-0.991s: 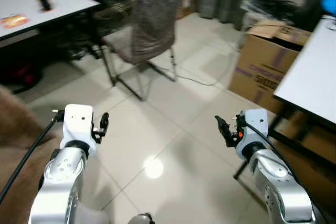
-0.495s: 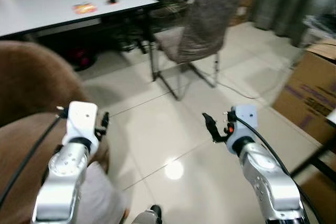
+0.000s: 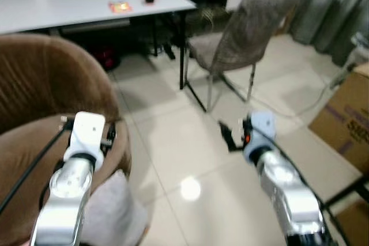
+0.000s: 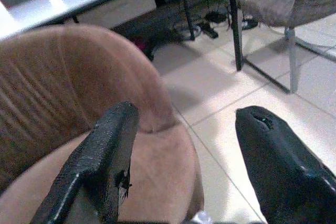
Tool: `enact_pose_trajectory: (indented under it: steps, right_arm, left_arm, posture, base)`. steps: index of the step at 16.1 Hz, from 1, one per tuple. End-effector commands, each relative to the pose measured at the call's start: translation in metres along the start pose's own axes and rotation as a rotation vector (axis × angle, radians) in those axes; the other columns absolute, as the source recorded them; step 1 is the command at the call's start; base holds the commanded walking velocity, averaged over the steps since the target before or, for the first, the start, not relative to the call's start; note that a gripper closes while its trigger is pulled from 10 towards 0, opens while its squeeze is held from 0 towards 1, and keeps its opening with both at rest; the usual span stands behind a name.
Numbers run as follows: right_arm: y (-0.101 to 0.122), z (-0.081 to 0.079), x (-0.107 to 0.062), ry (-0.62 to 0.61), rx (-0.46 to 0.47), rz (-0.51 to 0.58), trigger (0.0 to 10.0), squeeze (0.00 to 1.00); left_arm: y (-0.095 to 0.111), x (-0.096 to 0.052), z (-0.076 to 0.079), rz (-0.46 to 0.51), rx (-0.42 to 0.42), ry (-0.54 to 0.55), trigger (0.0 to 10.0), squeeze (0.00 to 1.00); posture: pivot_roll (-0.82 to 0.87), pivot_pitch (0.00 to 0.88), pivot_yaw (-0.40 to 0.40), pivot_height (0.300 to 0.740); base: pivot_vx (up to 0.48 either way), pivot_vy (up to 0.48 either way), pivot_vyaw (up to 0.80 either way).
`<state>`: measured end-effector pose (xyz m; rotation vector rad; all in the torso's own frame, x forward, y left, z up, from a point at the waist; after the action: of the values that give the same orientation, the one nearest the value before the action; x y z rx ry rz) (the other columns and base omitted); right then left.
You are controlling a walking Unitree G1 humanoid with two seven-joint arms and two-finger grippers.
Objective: Move the pillow to the sofa from floor
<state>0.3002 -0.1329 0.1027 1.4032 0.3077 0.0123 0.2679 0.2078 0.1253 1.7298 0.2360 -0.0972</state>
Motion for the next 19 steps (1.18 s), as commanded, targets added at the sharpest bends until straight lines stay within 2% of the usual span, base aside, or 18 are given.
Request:
enact_pose_trajectory:
  steps: [1,4,5,6,9,11,13,16,19]
  right_arm:
    - [0.002,0.003,0.000,-0.010,-0.005,0.009,10.0,1.00]
    - [0.004,0.002,0.001,-0.006,-0.035,0.027,10.0,1.00]
    - [0.003,0.002,0.000,-0.004,-0.040,0.029,10.0,0.56]
    - [0.009,0.007,-0.001,-0.039,-0.047,0.128,10.0,0.00]
    - [0.003,0.006,-0.003,0.008,-0.032,0.081,10.0,0.00]
    - [0.000,0.003,-0.005,0.025,0.050,0.065,10.0,0.00]
    - [-0.001,0.001,-0.003,0.025,0.052,0.060,10.0,0.00]
    - [-0.007,0.001,0.000,0.026,0.137,0.022,10.0,0.00]
    - [-0.004,0.003,0.003,0.013,0.070,0.031,10.0,0.00]
  left_arm:
    - [0.001,-0.002,0.003,0.009,-0.008,-0.009,10.0,0.00]
    - [0.003,-0.001,0.009,0.027,0.002,-0.026,10.0,0.00]
    - [0.003,-0.001,0.009,0.032,0.004,-0.023,10.0,0.00]
    - [0.006,-0.003,0.007,0.063,-0.002,-0.008,10.0,0.00]
    - [0.006,-0.002,0.004,0.074,-0.011,0.000,10.0,0.00]
    - [0.004,-0.003,0.008,0.072,-0.024,-0.020,10.0,0.00]
    - [0.002,-0.003,0.010,0.071,-0.025,-0.021,10.0,0.00]
    - [0.004,-0.001,0.011,0.081,-0.010,-0.026,10.0,0.00]
    - [0.005,0.001,0.011,0.083,-0.012,-0.023,10.0,0.00]
  posture:
    - [-0.04,0.000,-0.001,0.740]
    - [-0.04,0.000,-0.009,0.740]
    - [-0.04,0.000,-0.009,0.740]
    - [-0.04,0.000,-0.003,0.740]
    - [-0.05,0.000,0.002,0.740]
    - [-0.05,0.000,-0.002,0.740]
    - [-0.04,0.000,-0.006,0.740]
    - [-0.04,0.000,-0.007,0.740]
    - [-0.05,0.000,0.000,0.740]
  base:
    - [0.000,-0.469,0.77]
    - [0.000,0.000,0.00]
    - [0.000,0.000,0.00]
    - [0.000,0.000,0.00]
    - [0.000,0.000,0.00]
    - [0.000,0.000,0.00]
    - [0.000,-0.332,0.00]
    - [0.000,-0.477,0.00]
    - [0.000,-0.480,0.80]
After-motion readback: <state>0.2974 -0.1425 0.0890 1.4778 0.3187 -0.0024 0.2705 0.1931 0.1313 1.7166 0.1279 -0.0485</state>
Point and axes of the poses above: a point about 5 cm out from each wrist's last joint towards the gripper, its own x axis pointing out of the wrist towards the gripper, its own y axis along the axis of the wrist's last joint, z = x × y, the point moved 2 cm from there along x, pointing out of the wrist towards the gripper, and after that the axes turned 8 degrees about -x, right-handed, at the moved point
